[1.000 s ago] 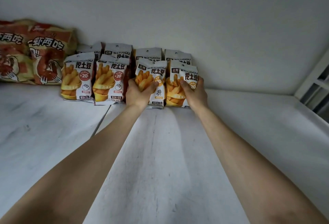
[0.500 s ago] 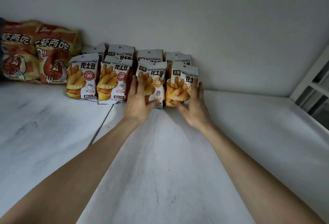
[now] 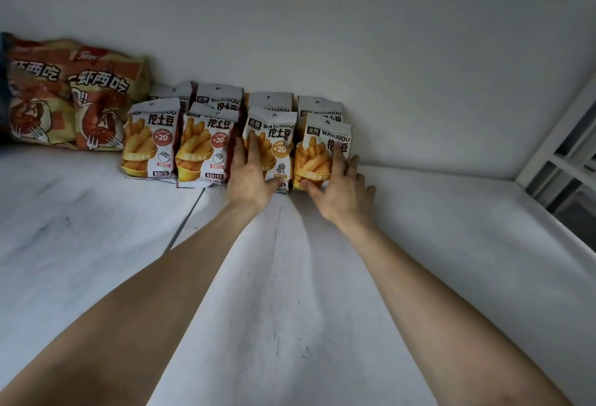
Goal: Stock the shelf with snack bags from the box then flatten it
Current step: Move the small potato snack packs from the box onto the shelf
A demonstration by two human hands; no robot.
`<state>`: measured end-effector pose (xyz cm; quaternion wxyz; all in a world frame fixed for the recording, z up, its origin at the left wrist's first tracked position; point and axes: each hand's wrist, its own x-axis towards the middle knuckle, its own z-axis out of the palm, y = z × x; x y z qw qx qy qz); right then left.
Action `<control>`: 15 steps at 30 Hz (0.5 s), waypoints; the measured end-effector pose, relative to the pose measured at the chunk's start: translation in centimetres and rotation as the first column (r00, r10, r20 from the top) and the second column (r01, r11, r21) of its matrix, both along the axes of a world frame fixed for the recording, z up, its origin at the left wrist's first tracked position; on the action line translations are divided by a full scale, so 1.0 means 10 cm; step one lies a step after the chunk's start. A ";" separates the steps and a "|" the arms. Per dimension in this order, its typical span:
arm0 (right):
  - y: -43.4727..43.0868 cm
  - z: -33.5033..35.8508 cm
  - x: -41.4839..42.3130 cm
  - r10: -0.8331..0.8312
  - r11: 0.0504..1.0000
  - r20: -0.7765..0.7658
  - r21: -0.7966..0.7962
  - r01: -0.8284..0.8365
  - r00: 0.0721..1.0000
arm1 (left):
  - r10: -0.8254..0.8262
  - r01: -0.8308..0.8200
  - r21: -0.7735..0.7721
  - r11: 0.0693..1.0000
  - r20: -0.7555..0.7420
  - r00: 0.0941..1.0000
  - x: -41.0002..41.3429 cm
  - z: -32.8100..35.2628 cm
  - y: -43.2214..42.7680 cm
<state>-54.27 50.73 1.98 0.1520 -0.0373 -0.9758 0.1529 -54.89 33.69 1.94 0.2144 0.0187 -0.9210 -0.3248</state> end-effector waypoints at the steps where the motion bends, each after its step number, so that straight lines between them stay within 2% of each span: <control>1: -0.03 0.00 0.03 -0.021 0.999 -0.010 0.027 0.021 1.000 | 0.007 -0.007 -0.014 1.000 0.006 1.000 0.02 0.02 0.00; 6: -0.09 0.00 0.27 -0.010 0.989 -0.060 0.144 0.018 0.998 | 0.021 -0.012 -0.123 0.992 0.076 0.997 0.25 0.03 -0.08; 10: -0.08 0.02 0.55 -0.003 0.980 -0.037 0.200 0.010 0.999 | 0.036 0.007 -0.271 0.963 0.156 0.987 0.56 0.02 -0.21; 15: -0.13 0.04 0.97 -0.003 0.974 0.009 0.227 0.001 1.000 | 0.022 0.074 -0.384 0.920 0.241 0.970 0.94 0.02 -0.35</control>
